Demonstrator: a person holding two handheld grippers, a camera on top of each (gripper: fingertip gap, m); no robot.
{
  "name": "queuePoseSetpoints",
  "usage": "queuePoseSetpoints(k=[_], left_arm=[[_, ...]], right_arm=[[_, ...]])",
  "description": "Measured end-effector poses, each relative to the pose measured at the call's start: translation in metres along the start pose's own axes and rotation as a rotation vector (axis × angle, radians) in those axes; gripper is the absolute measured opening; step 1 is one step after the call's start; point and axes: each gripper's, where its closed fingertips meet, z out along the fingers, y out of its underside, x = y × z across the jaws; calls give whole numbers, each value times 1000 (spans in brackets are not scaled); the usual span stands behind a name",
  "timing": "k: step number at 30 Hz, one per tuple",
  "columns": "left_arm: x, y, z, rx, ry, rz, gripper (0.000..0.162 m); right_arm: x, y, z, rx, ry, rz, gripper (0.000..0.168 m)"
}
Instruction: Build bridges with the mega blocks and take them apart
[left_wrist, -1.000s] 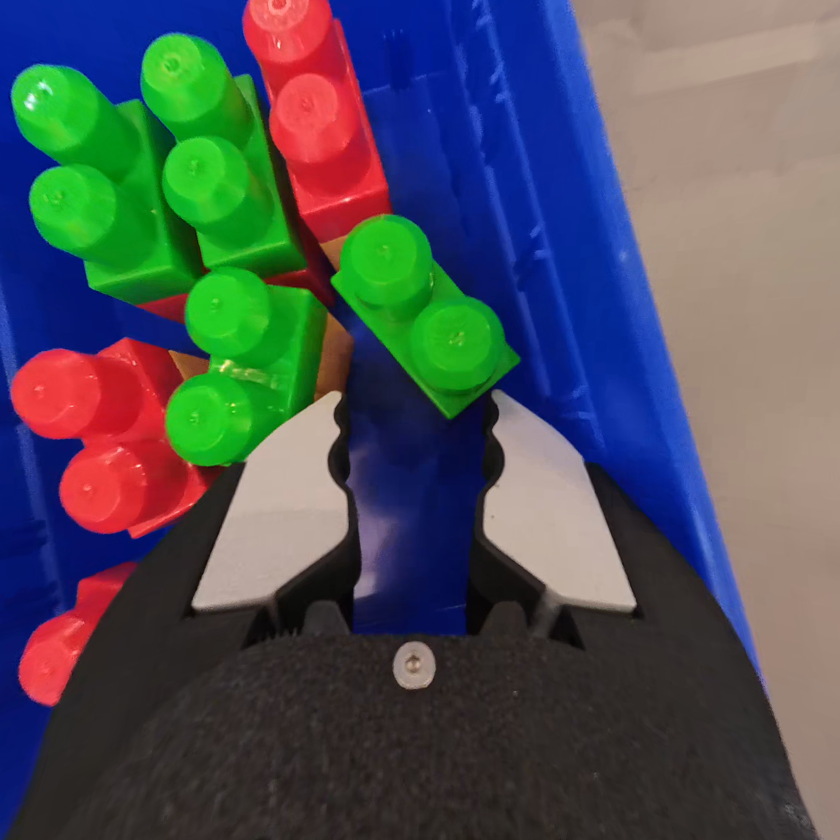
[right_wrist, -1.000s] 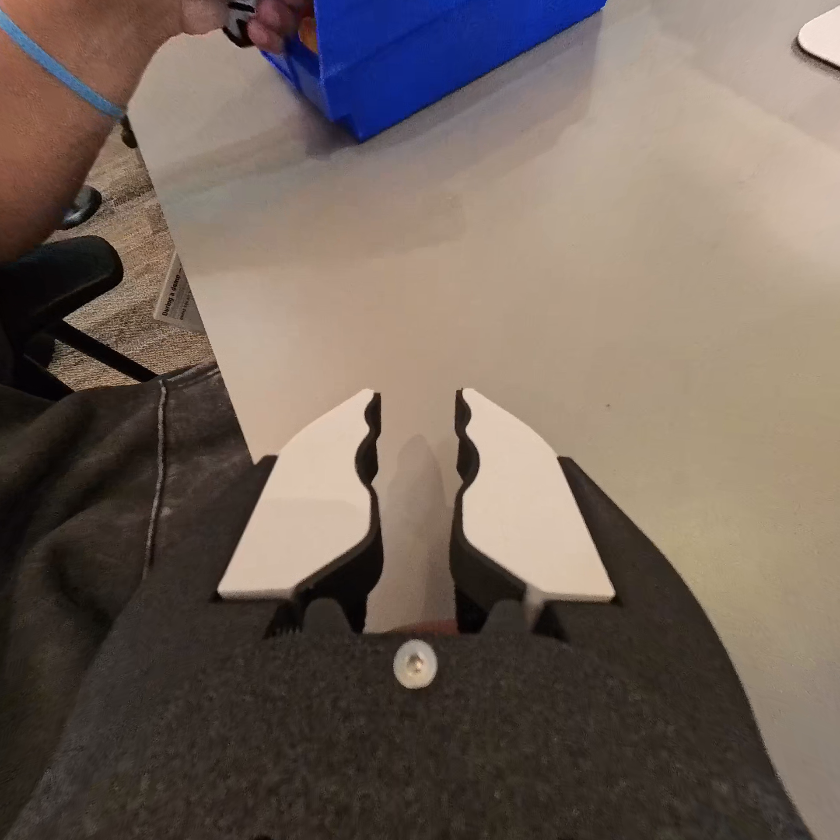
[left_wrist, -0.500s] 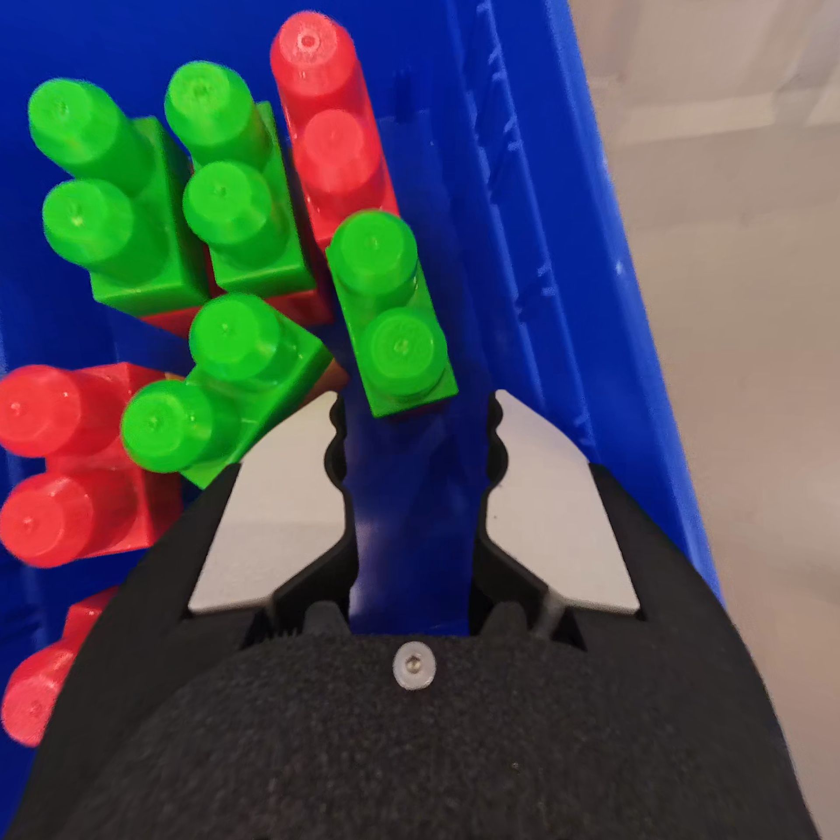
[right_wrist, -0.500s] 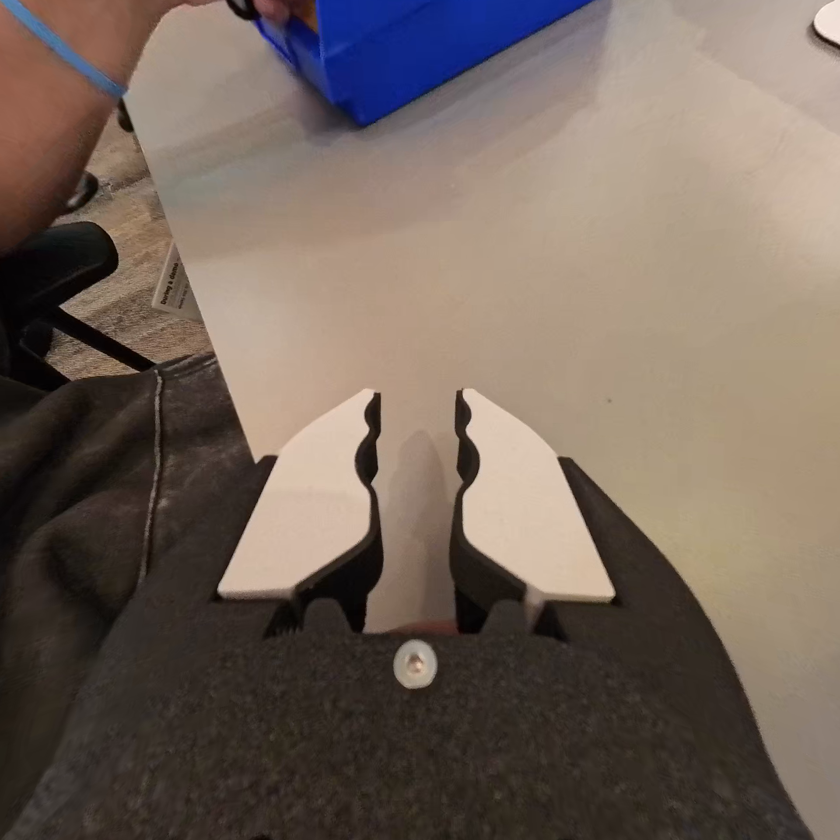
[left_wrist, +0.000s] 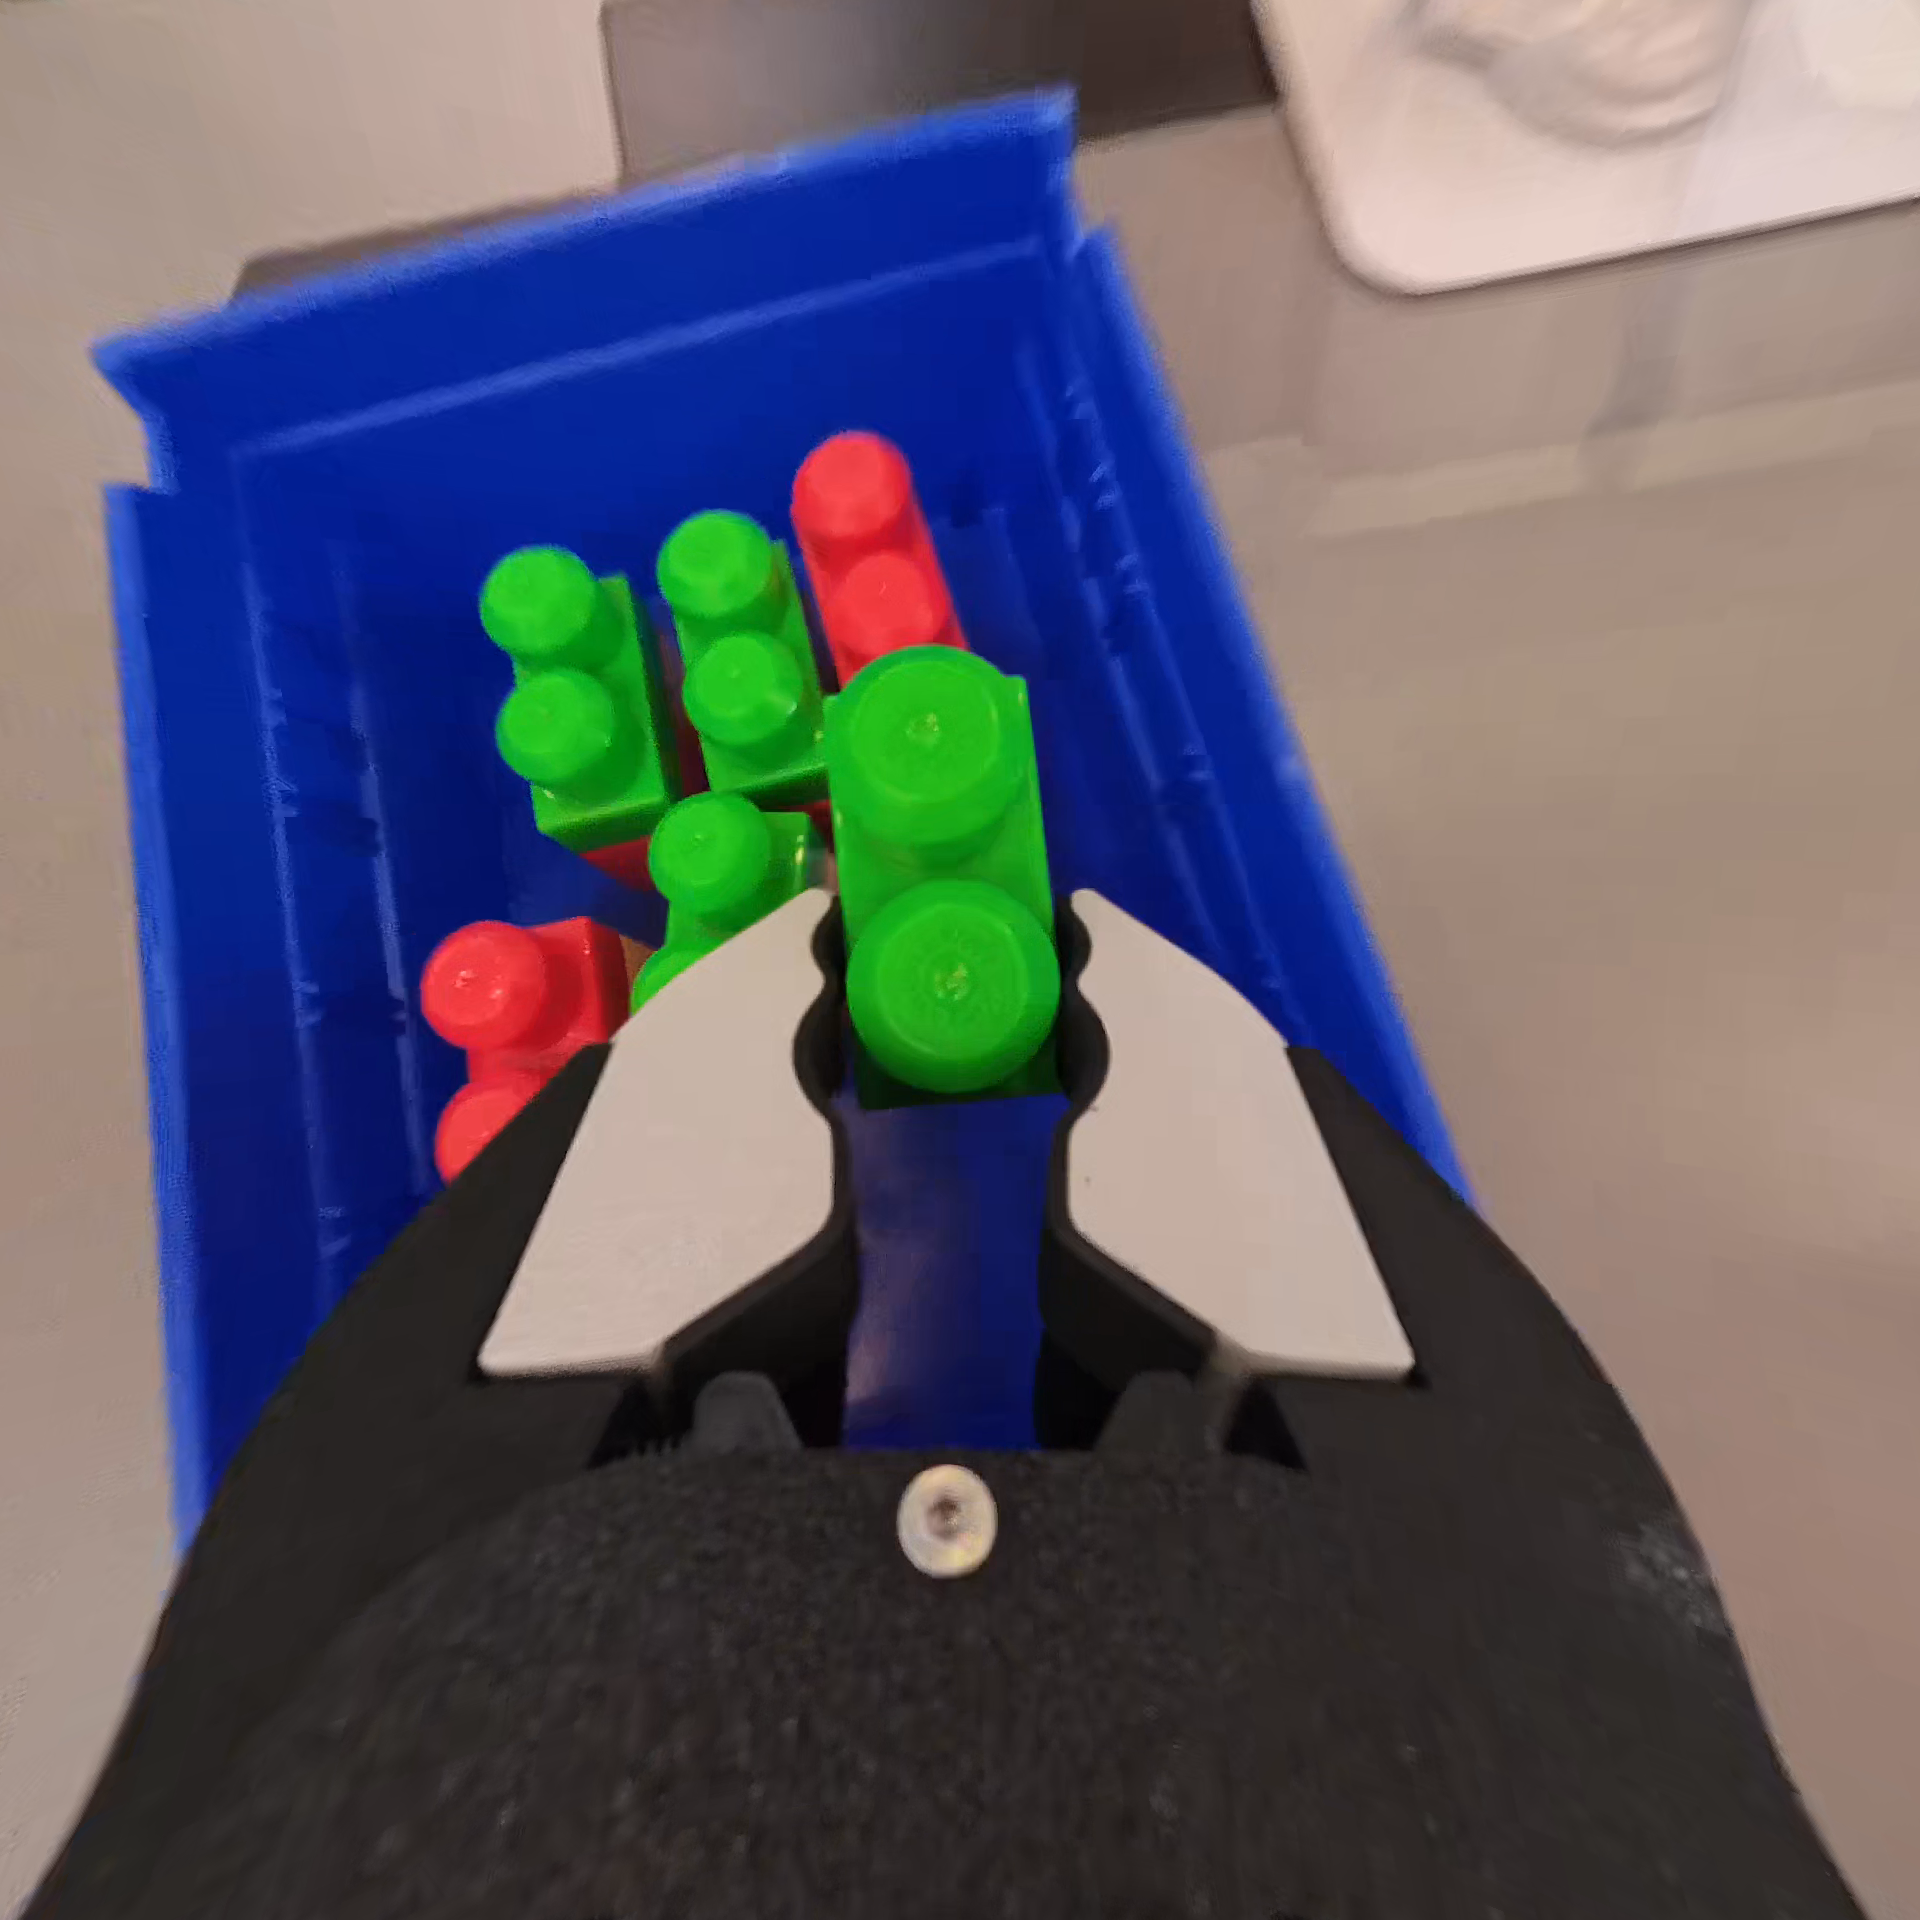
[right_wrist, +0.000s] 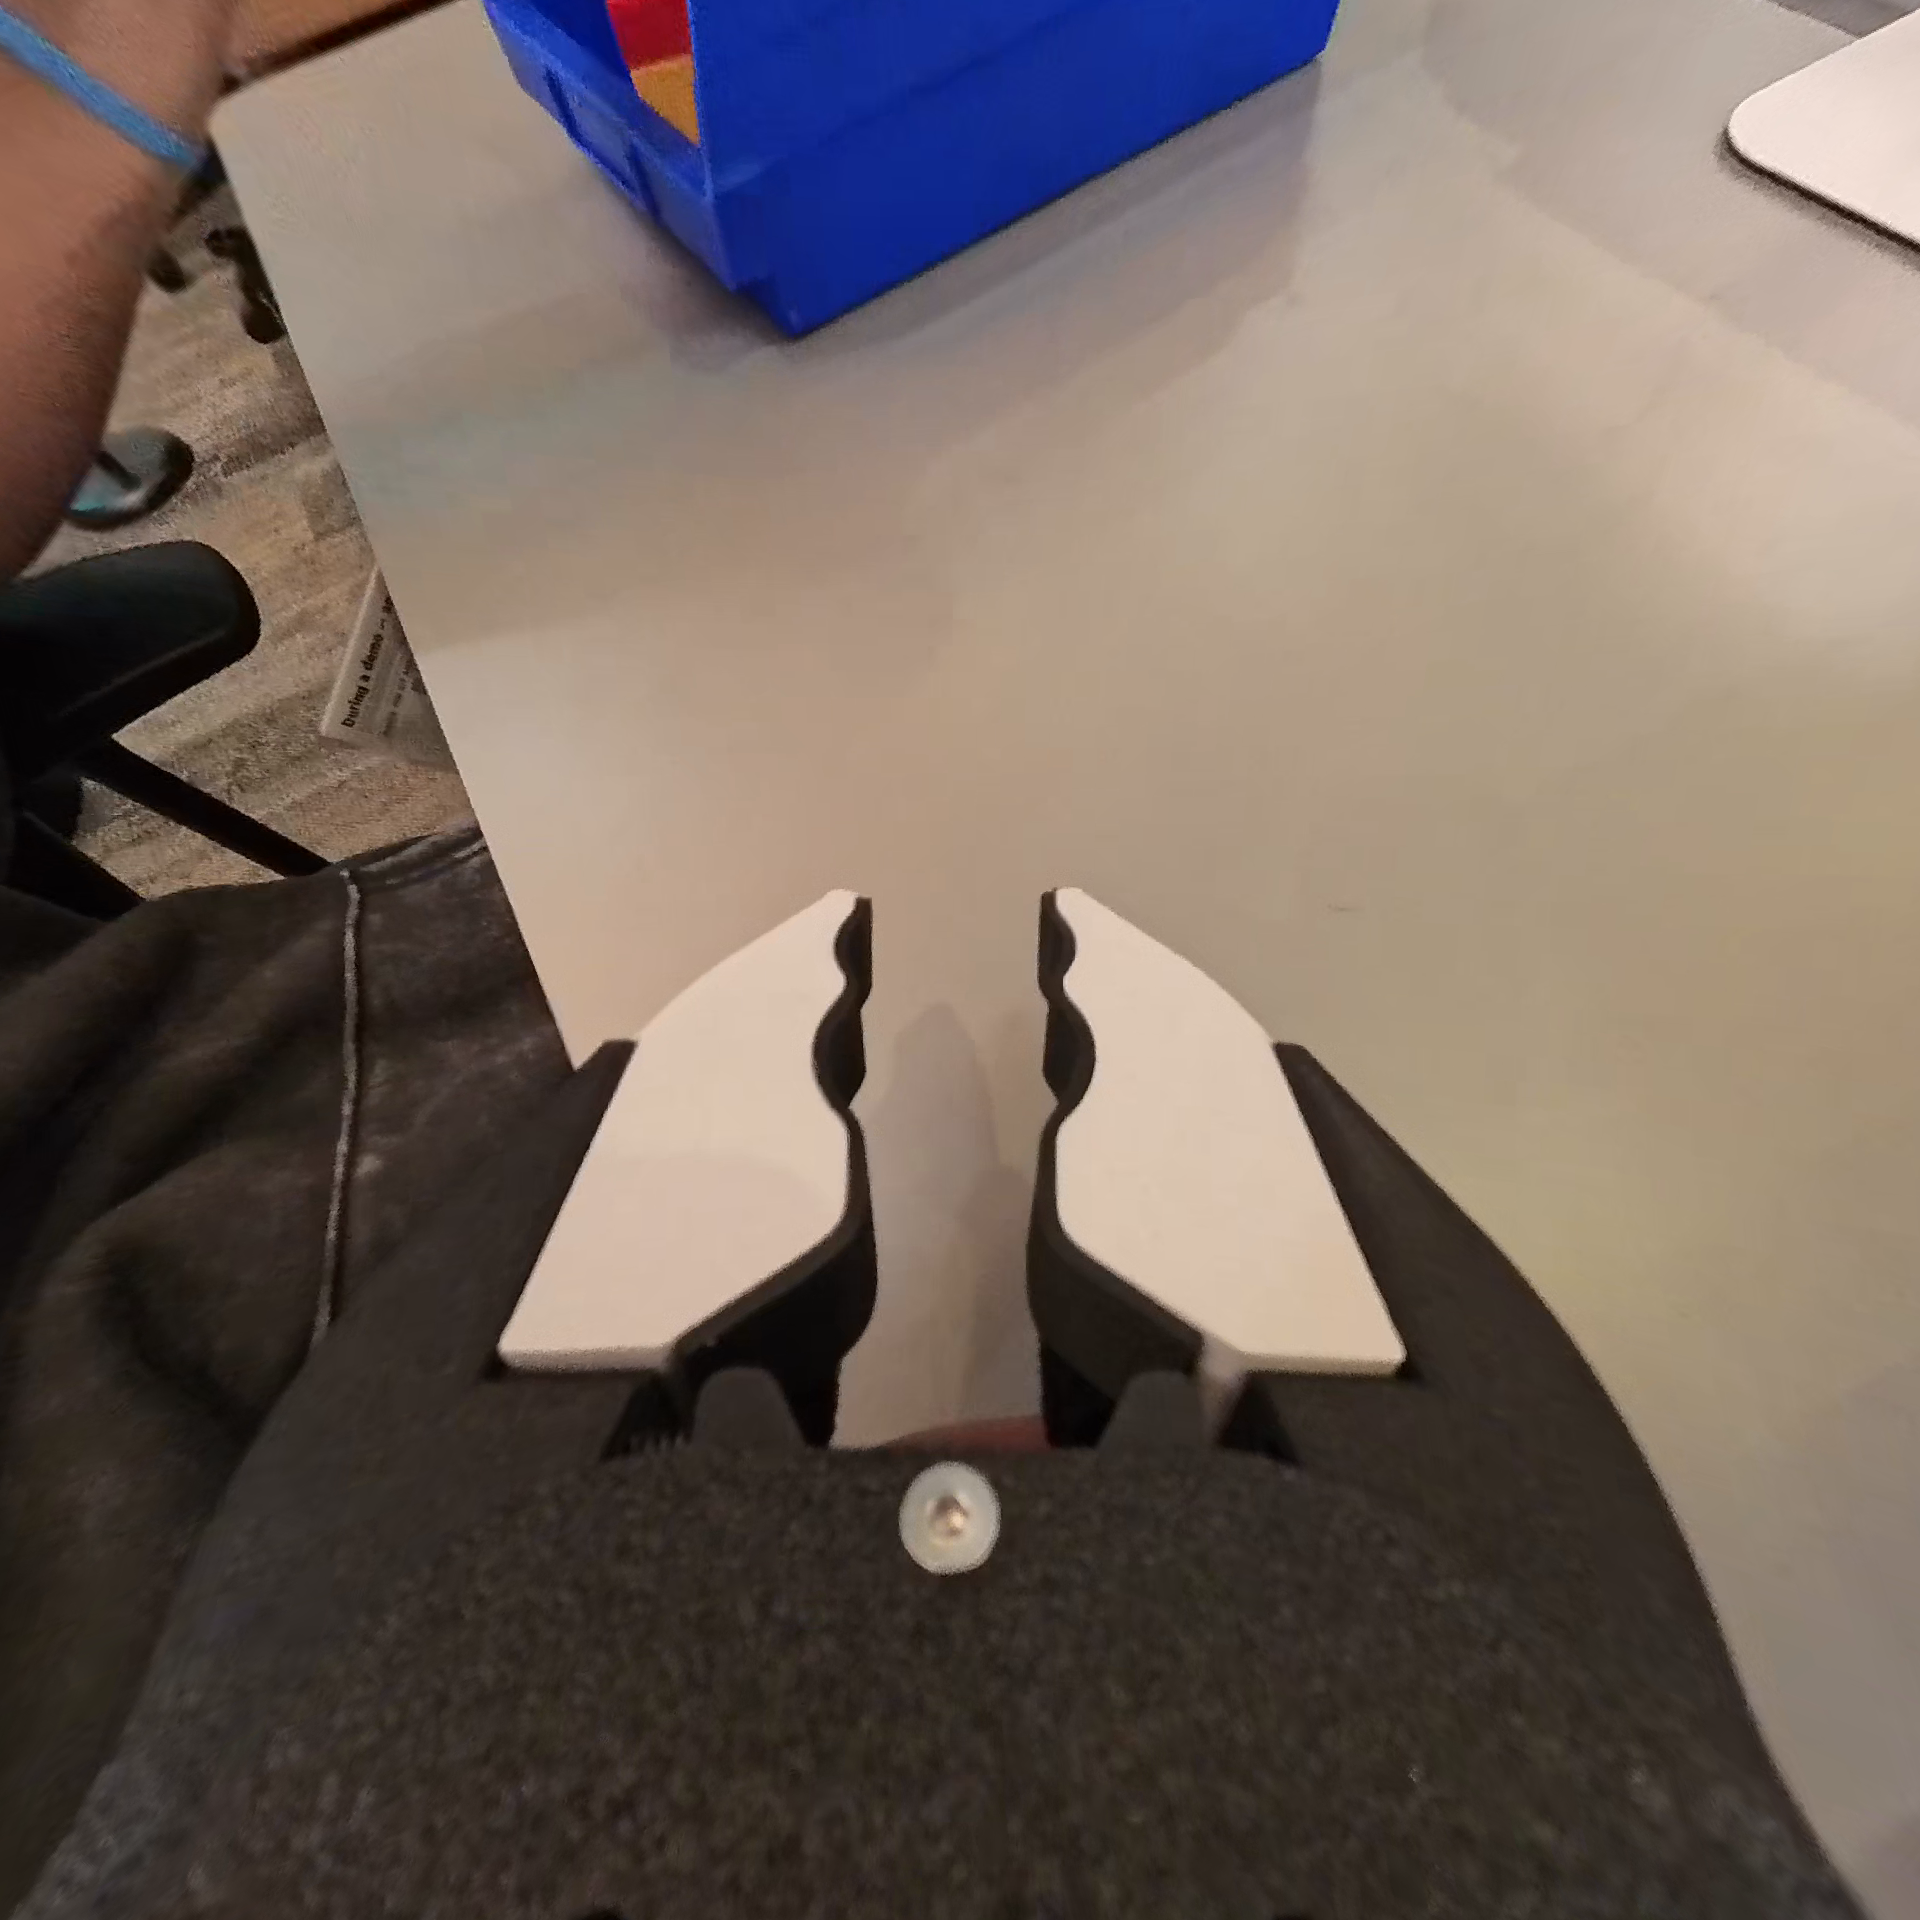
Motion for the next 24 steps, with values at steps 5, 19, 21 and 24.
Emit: queuePoseSetpoints(k=[5,19,21,24], left_arm=[[55,-32,-86,277,457,43,37],[211,-7,-132,279,1253,103,37],[228,-1,-132,263,1284,149,37],[245,4,-132,267,1300,194,37]], right_arm=[[8,-11,-4,77,1,49,30],[-32,-84,30,277,-442,134,48],[-38,-103,39,296,-532,166,49],[-36,-123,48,330,-596,236,52]])
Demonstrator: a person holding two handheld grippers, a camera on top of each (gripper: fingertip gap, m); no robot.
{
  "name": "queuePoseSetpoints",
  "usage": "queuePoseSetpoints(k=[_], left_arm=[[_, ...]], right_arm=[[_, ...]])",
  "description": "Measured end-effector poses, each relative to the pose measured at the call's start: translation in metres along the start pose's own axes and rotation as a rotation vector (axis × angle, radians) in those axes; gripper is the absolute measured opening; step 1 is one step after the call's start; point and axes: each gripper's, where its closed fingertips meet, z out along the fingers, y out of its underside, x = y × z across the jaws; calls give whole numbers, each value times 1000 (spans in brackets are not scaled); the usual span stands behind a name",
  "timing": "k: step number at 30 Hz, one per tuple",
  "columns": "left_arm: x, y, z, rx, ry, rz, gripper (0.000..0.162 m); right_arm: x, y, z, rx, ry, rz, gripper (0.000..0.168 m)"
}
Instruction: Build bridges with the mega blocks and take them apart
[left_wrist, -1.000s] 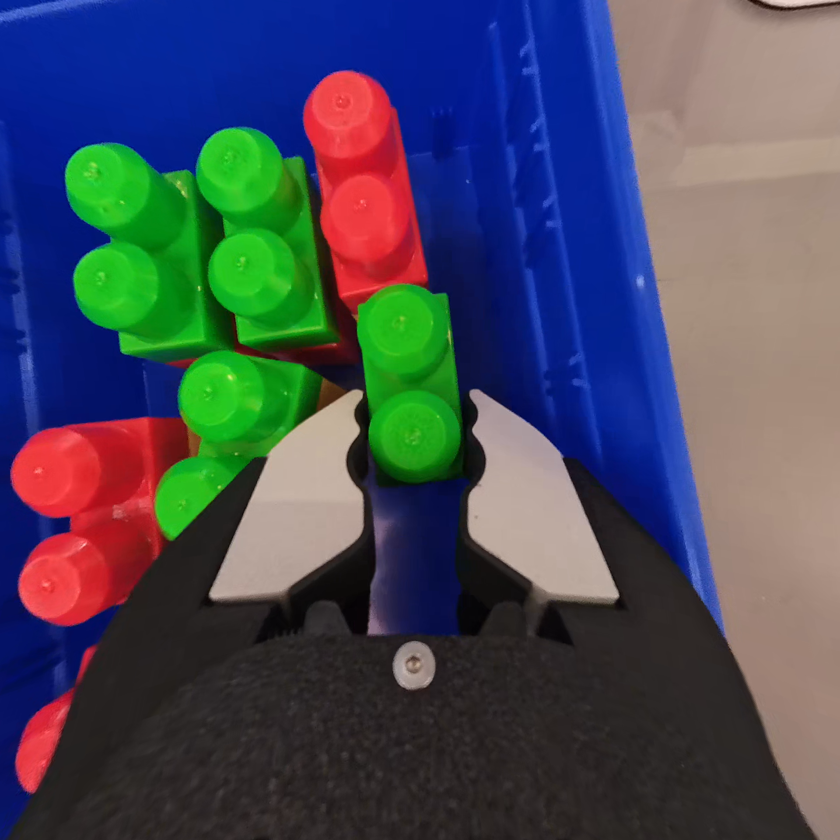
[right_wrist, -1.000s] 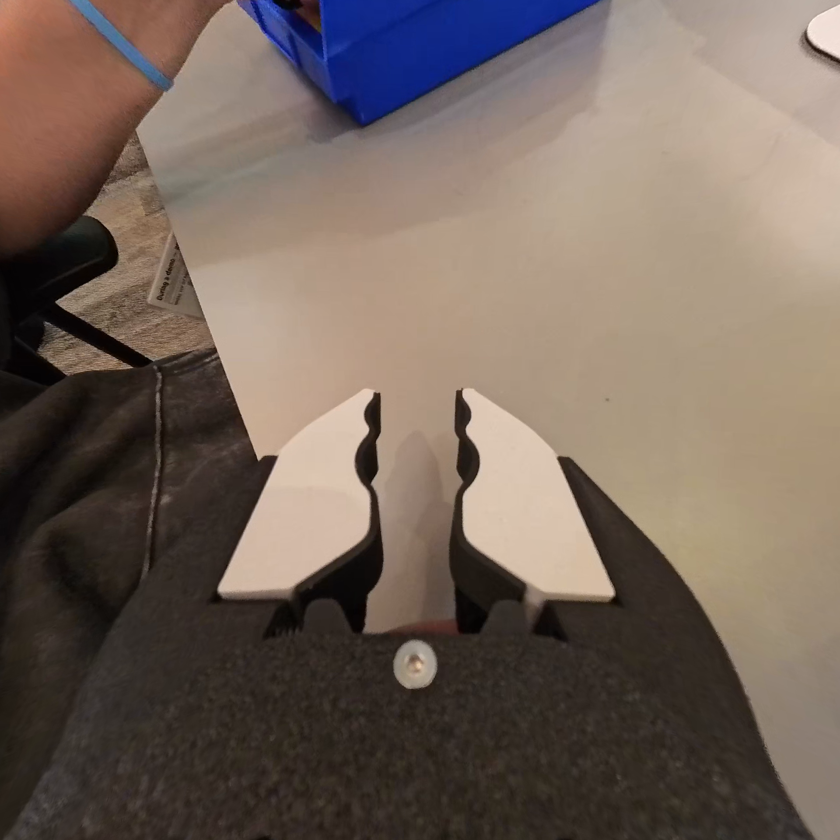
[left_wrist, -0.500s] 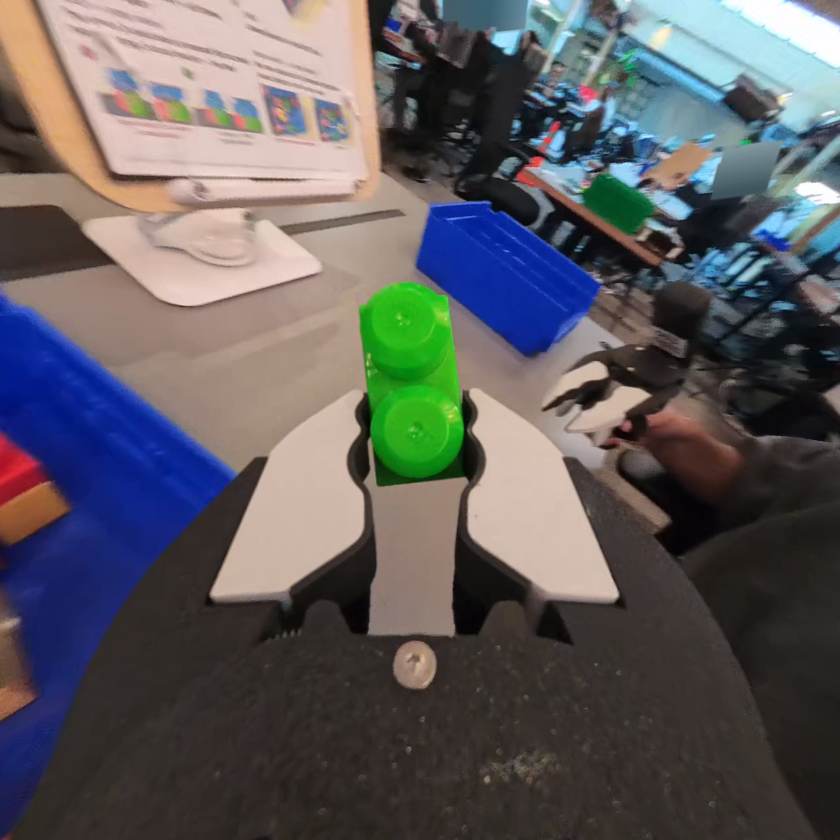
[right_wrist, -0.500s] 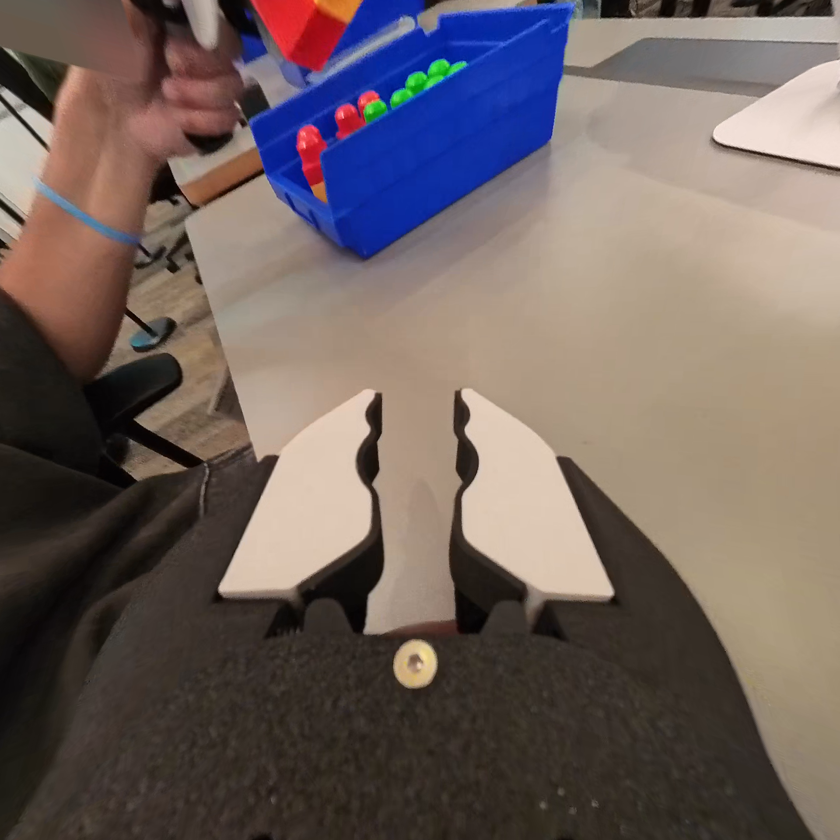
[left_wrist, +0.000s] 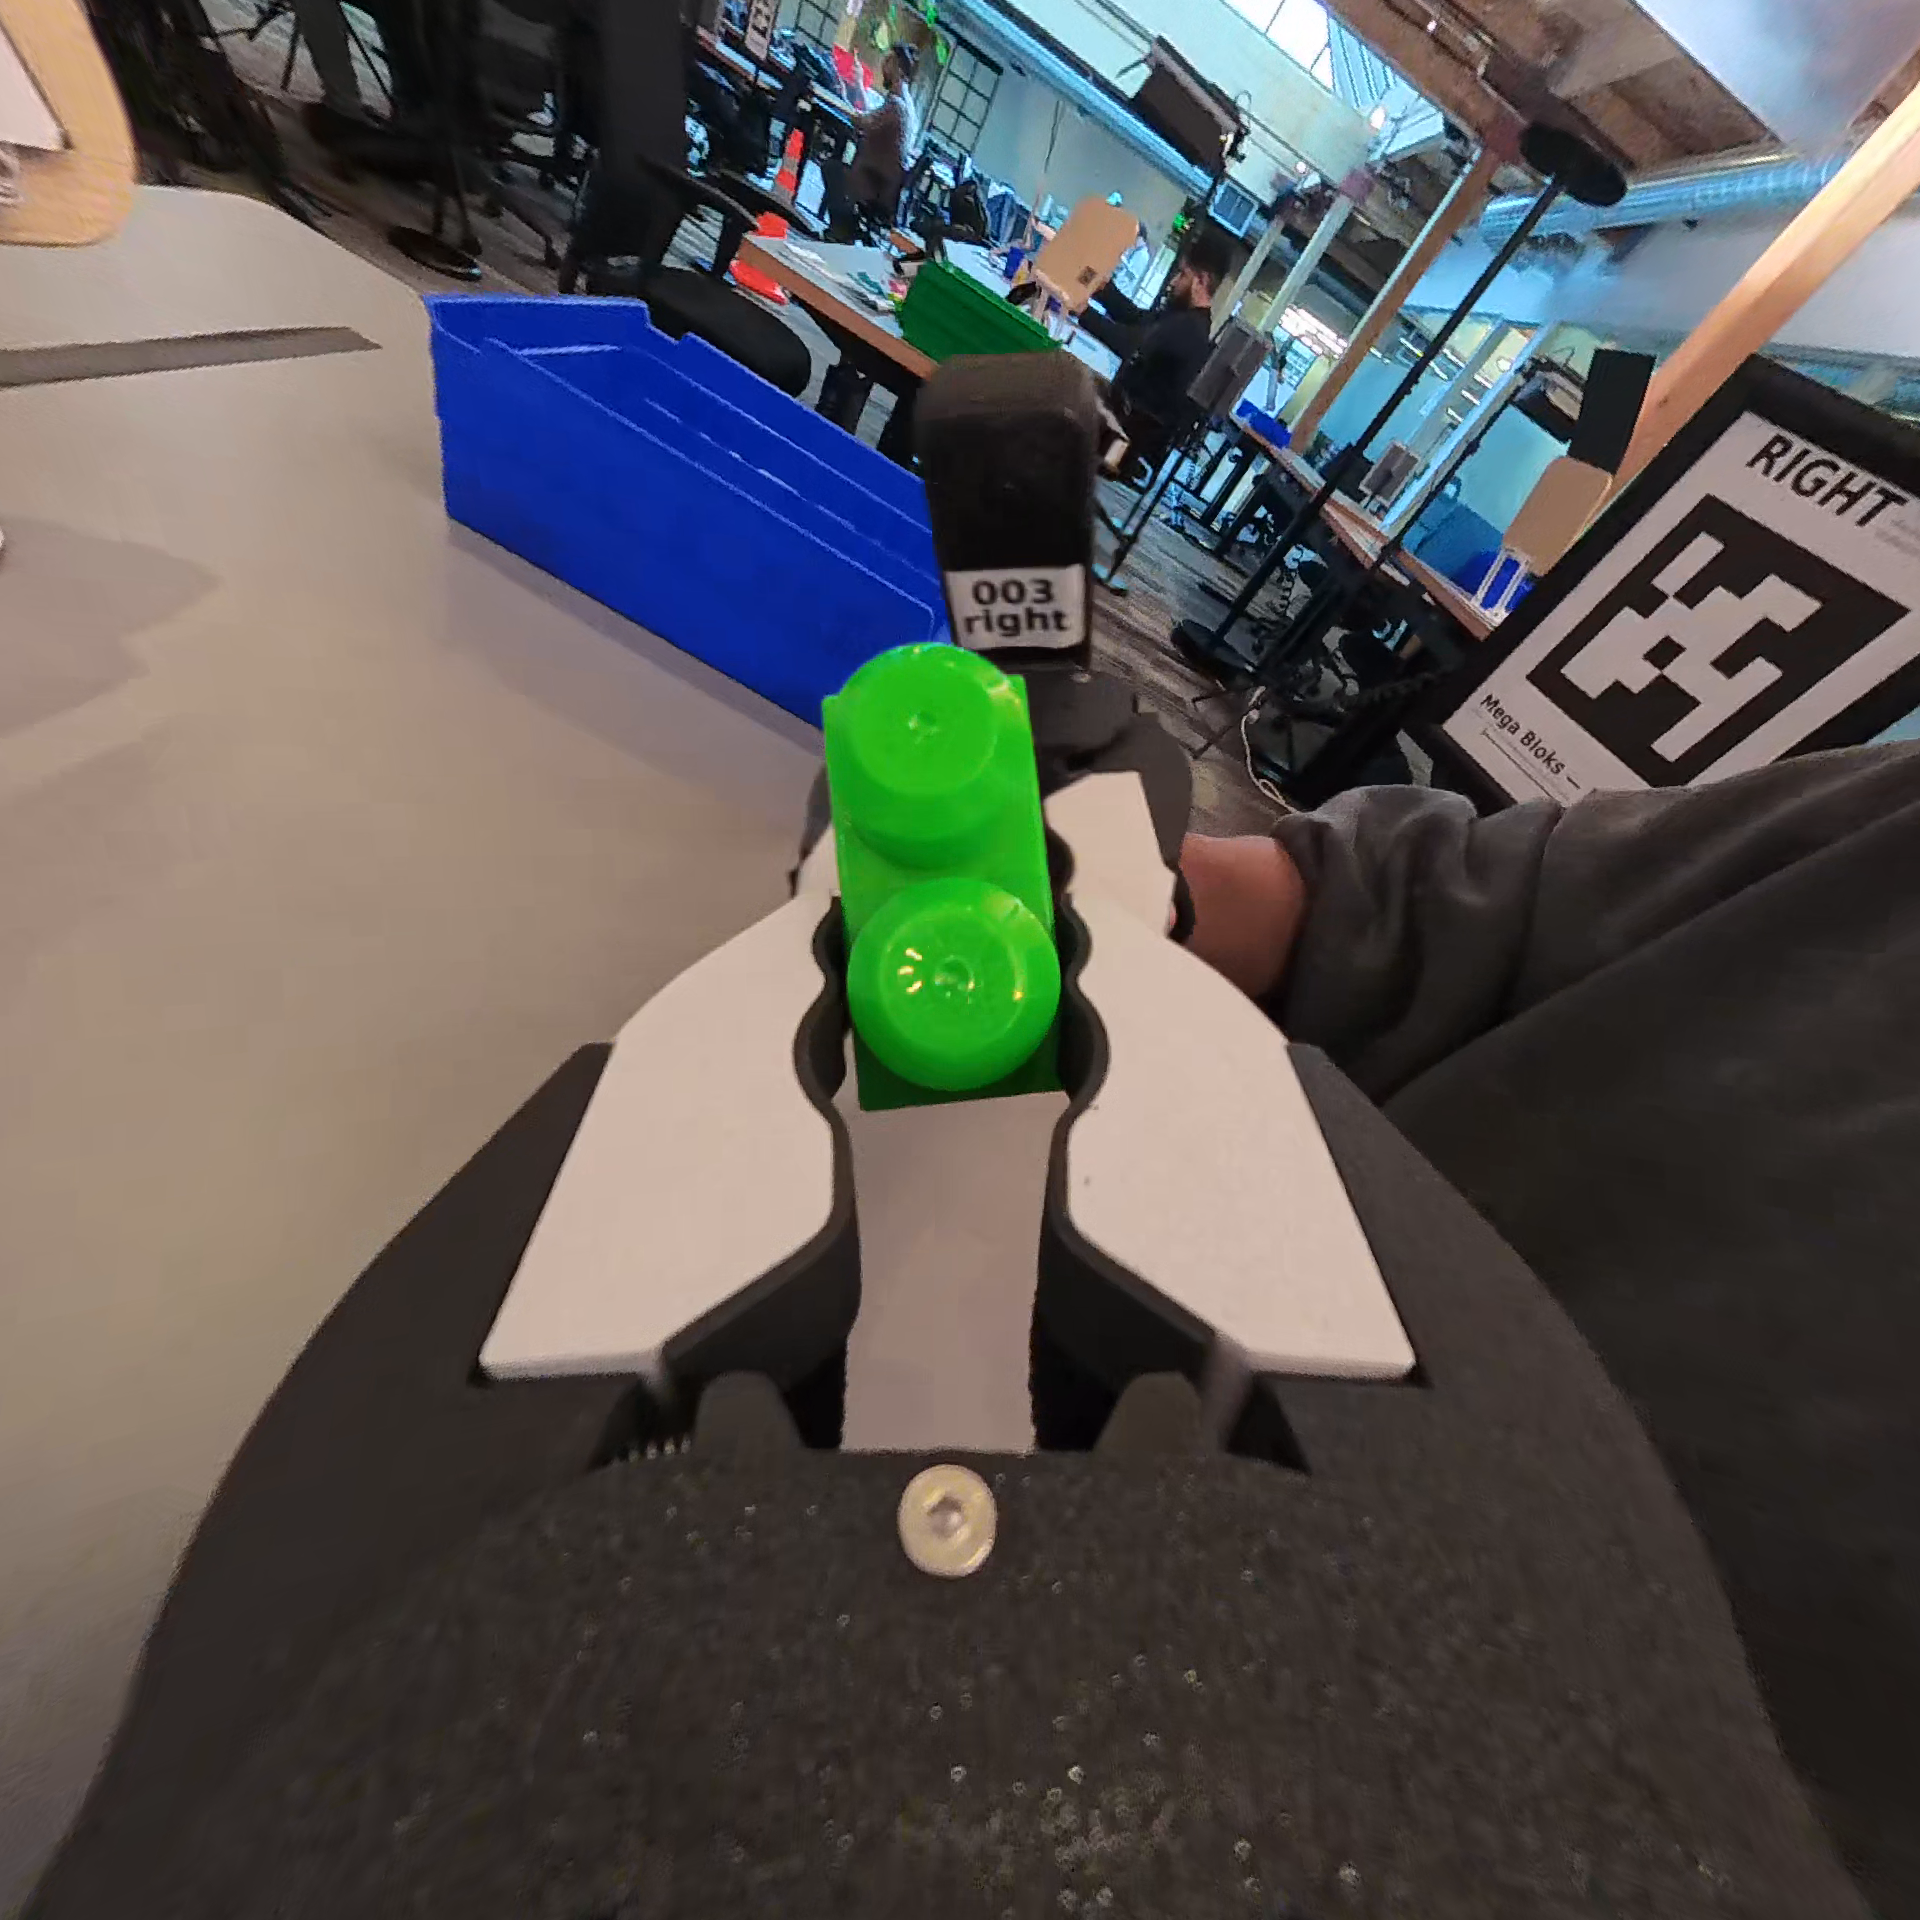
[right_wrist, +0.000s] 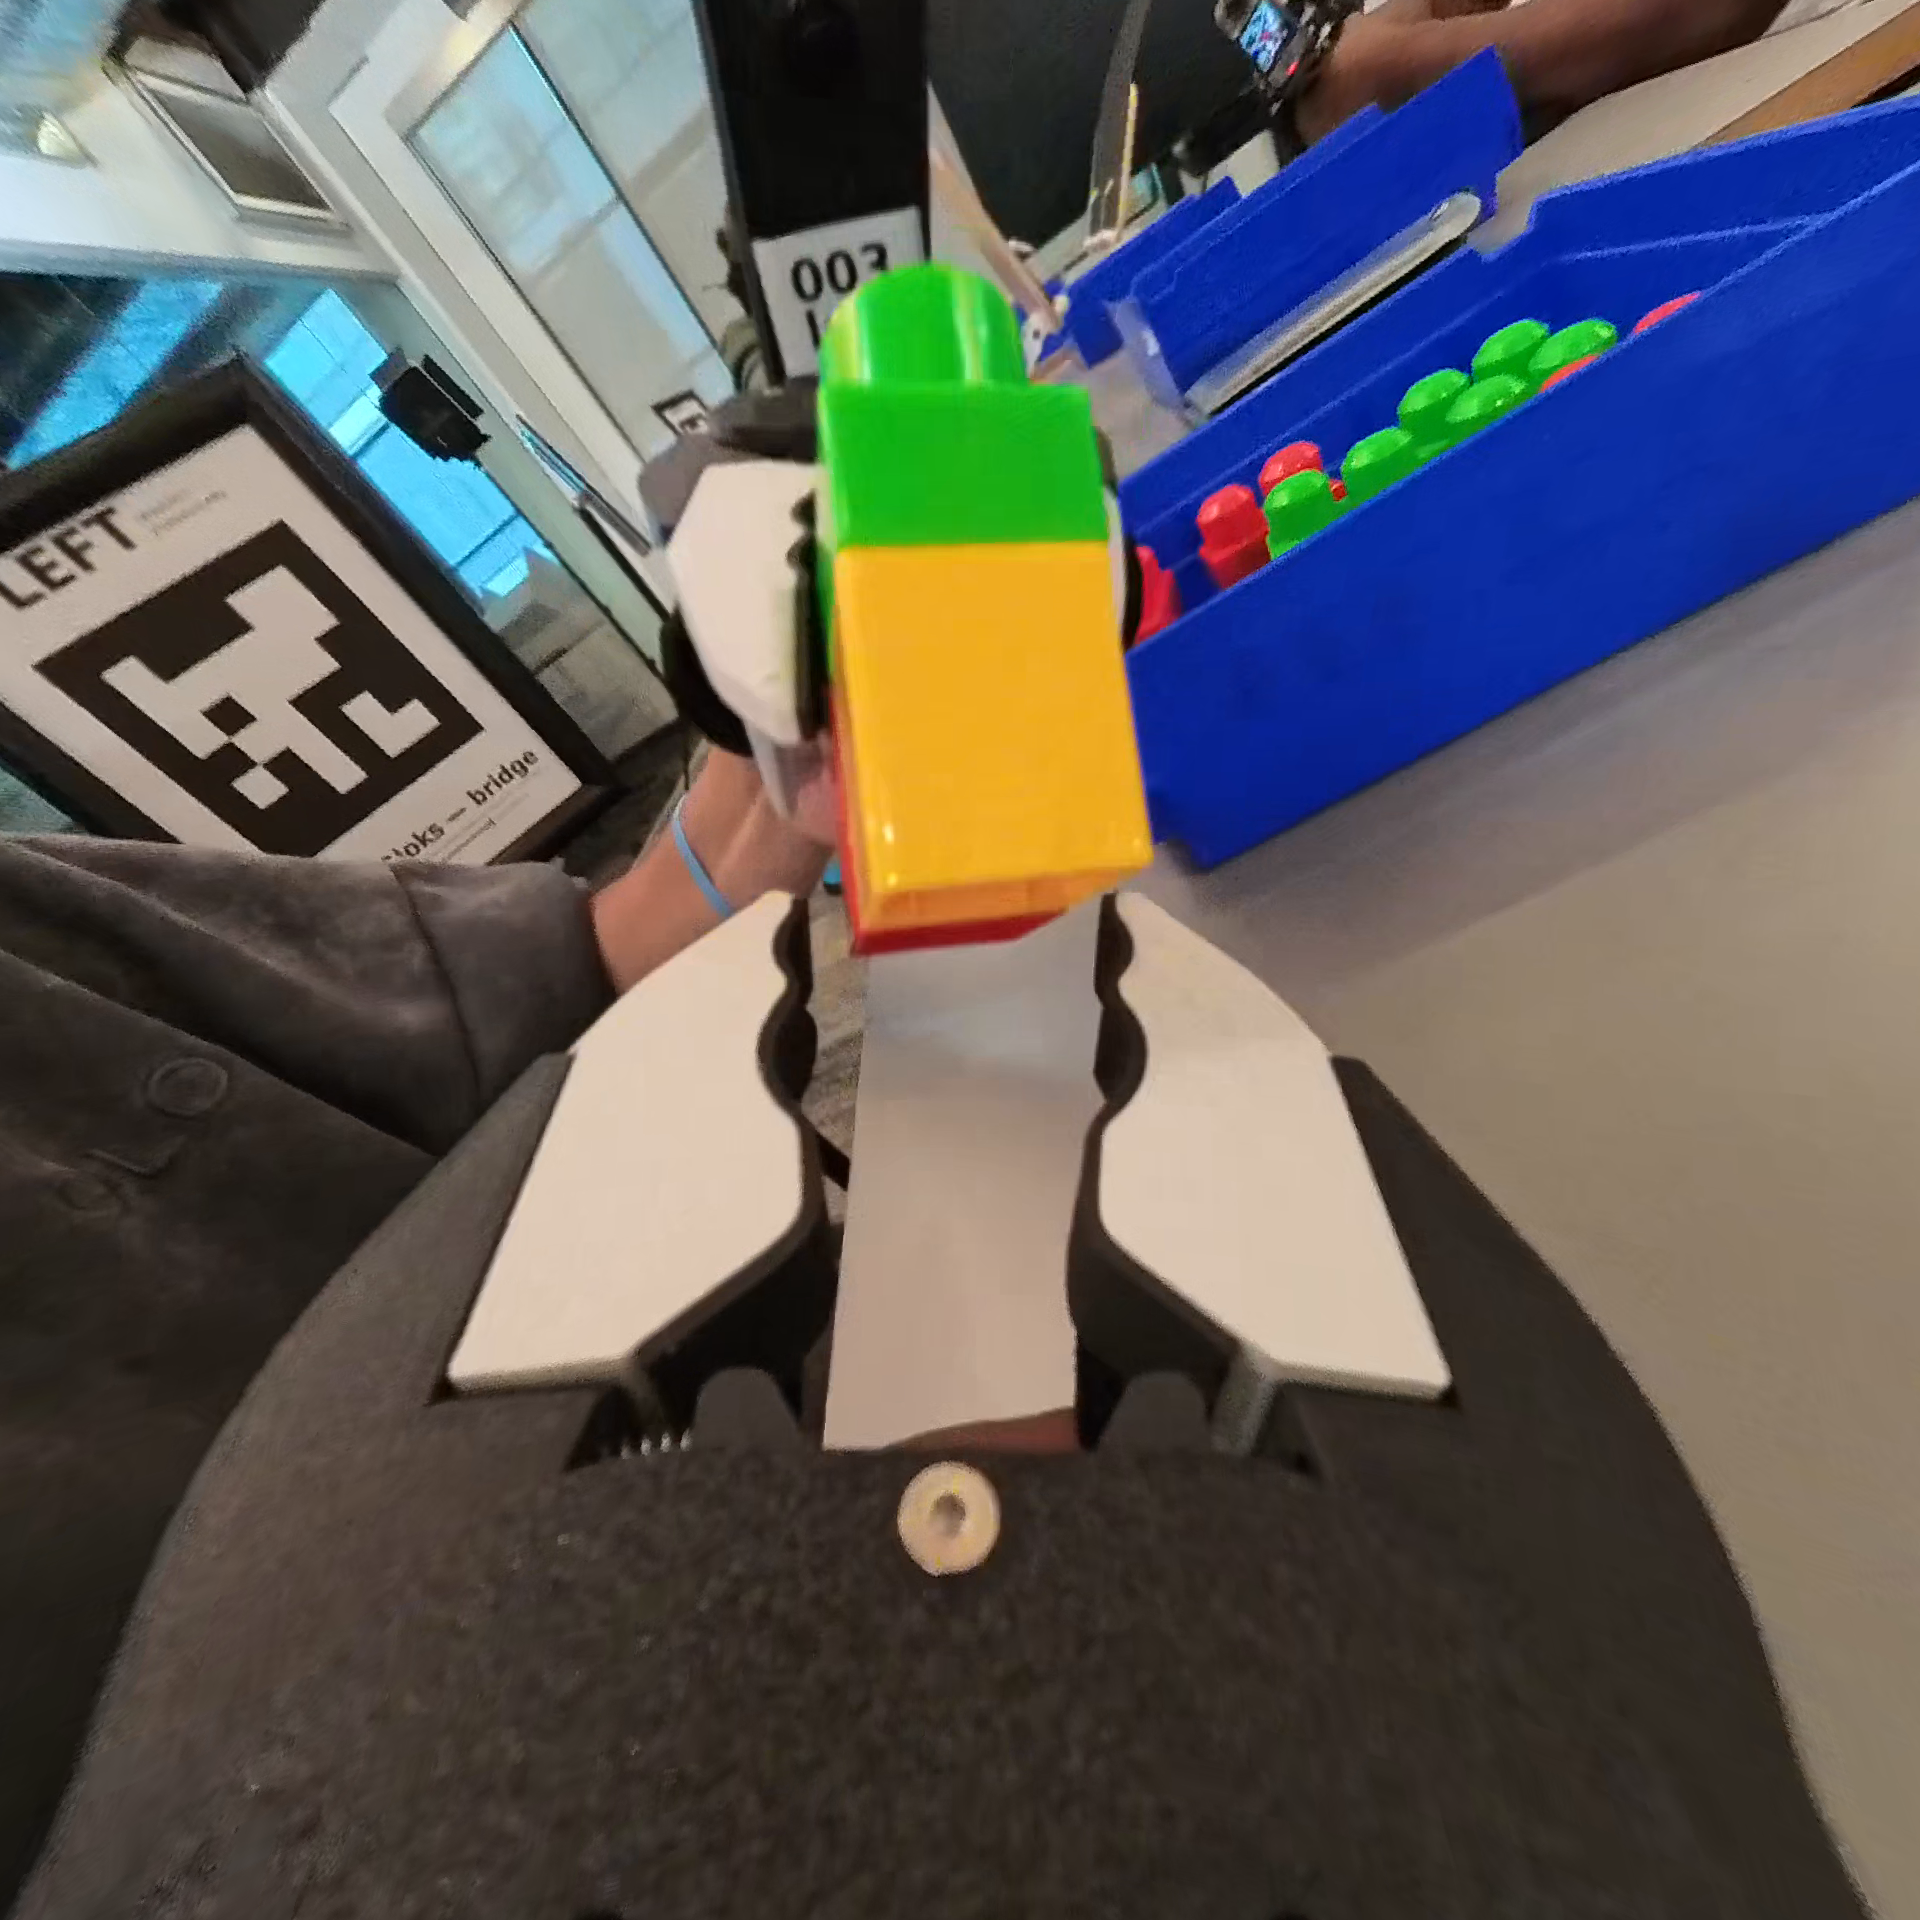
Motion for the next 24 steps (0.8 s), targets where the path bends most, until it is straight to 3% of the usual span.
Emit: queuePoseSetpoints(k=[4,9,13,18,21,24], left_arm=[[-4,8,9,-23,-15,-8,37],[-8,18,10,-72,-14,-19,37],[-7,-1,-19,-20,-29,-14,36],[-10,-2,-35,11,-100,-9,37],[-27,7,-30,34,-301,27,37],[-23,30,-18,52,-413,109,37]], right_arm=[[6,3,0,-1,-8,-1,39],[11,20,-5,-52,-5,-14,36],[28,43,-15,-120,37,-9,36],[34,29,-38,-109,86,-30,36],[39,22,-56,-138,220,-100,37],[41,-3,-106,-160,488,-243,37]])
